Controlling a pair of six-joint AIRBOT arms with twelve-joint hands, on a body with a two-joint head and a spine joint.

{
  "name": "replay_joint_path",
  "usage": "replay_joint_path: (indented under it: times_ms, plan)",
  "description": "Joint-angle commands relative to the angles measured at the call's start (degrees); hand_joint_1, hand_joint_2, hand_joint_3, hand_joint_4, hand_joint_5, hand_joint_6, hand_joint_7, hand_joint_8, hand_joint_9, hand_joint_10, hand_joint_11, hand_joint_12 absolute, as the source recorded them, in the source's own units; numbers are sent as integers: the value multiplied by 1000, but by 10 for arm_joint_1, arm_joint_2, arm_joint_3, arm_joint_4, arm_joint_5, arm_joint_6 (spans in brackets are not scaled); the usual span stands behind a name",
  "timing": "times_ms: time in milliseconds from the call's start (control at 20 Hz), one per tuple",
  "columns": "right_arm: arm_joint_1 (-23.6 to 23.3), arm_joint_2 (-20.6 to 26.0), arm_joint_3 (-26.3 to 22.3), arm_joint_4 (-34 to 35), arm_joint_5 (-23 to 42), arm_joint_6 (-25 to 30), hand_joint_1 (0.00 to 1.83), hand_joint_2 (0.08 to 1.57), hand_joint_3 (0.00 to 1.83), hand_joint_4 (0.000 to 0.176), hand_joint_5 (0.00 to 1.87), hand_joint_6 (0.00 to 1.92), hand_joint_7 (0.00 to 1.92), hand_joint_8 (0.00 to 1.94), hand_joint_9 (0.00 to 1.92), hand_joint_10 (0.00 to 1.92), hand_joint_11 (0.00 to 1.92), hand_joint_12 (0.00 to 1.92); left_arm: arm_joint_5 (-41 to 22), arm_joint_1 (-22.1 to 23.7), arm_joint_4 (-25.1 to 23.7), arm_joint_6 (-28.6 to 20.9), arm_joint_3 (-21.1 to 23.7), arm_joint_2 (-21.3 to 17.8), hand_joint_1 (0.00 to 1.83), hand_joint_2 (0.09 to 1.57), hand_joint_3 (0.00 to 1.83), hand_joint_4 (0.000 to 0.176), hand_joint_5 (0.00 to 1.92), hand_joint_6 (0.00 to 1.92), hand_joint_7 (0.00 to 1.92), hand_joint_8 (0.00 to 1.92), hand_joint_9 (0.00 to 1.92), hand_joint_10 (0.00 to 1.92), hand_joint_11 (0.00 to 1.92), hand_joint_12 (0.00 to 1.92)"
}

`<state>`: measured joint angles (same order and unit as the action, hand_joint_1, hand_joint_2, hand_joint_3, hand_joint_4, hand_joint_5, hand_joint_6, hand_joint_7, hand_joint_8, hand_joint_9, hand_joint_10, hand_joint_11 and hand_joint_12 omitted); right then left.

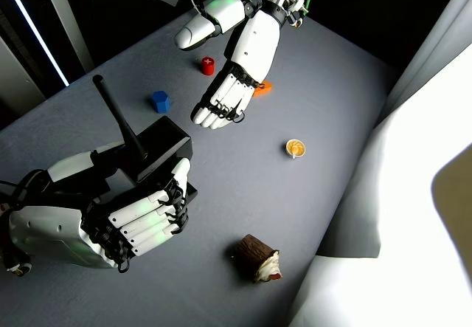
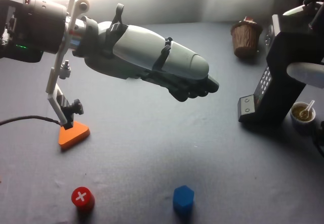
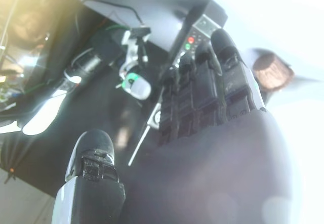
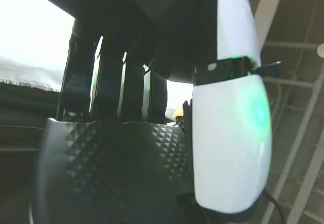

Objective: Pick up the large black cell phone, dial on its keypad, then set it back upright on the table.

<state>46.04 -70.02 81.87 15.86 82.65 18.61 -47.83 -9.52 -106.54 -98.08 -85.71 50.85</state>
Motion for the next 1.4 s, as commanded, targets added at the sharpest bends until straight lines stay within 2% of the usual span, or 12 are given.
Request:
replay_joint_path:
  times_ms: [0,100,250,300,350,400,450,500,650,1000,1200,1350]
  plan:
    - [4,10,-1,6,53,7,1479,1154,2,0,774,1133,785,1129,887,1149,816,1614,-6,14,41,-7,-1,-1,2,1187,1,6,219,1,221,2,188,5,0,598]
    - [2,15,-4,6,53,7,1354,1192,0,0,736,1279,779,1198,850,1351,704,1216,-6,14,41,-7,-1,0,14,1184,0,7,230,4,221,1,180,1,0,604]
    - [0,20,-7,6,53,7,1347,1203,2,0,688,1312,775,1230,834,1391,687,1170,-6,14,42,-7,-2,0,14,1183,0,10,219,2,216,2,170,0,0,549]
    - [0,22,-7,6,53,7,1179,1211,1,0,731,1321,857,1224,846,546,695,1079,-6,14,42,-7,-2,0,18,1181,0,13,234,3,230,3,189,4,0,534]
    - [0,24,-8,6,53,7,1129,1214,0,0,772,1276,773,595,853,417,673,1063,-6,14,42,-7,-3,0,17,1180,0,14,236,2,231,2,195,4,0,510]
    - [0,24,-8,6,53,7,1129,1214,0,0,772,1276,773,595,853,417,673,1063,-6,14,42,-7,-3,0,17,1180,0,14,236,2,231,2,195,4,0,510]
    - [0,25,-8,6,53,7,1169,1163,0,0,668,574,815,142,848,247,616,1044,-6,14,42,-8,-3,0,3,1188,1,11,231,6,225,5,173,6,0,444]
    - [0,26,-8,6,53,7,1173,1139,0,0,723,234,822,65,845,189,586,1051,-6,14,42,-8,-4,0,9,1186,0,11,236,4,228,4,176,5,0,465]
    - [0,26,-9,4,53,6,1110,1142,0,0,738,9,769,0,809,46,454,1099,-6,15,42,-8,-4,0,15,1181,0,13,247,3,235,3,198,7,0,508]
    - [0,26,-16,-5,55,2,980,1104,0,0,615,0,631,0,667,0,232,1136,-6,15,43,-8,-6,0,17,1183,0,8,247,2,245,2,199,2,0,506]
    - [0,26,-15,-4,55,2,771,1048,0,0,405,0,425,0,416,0,11,1124,-6,15,44,-8,-6,0,6,1185,0,11,232,0,227,0,191,0,0,466]
    - [0,26,-15,-4,55,2,649,992,0,0,229,1,251,1,255,2,0,835,-6,15,44,-8,-6,0,13,1187,0,8,231,4,228,1,182,1,0,461]
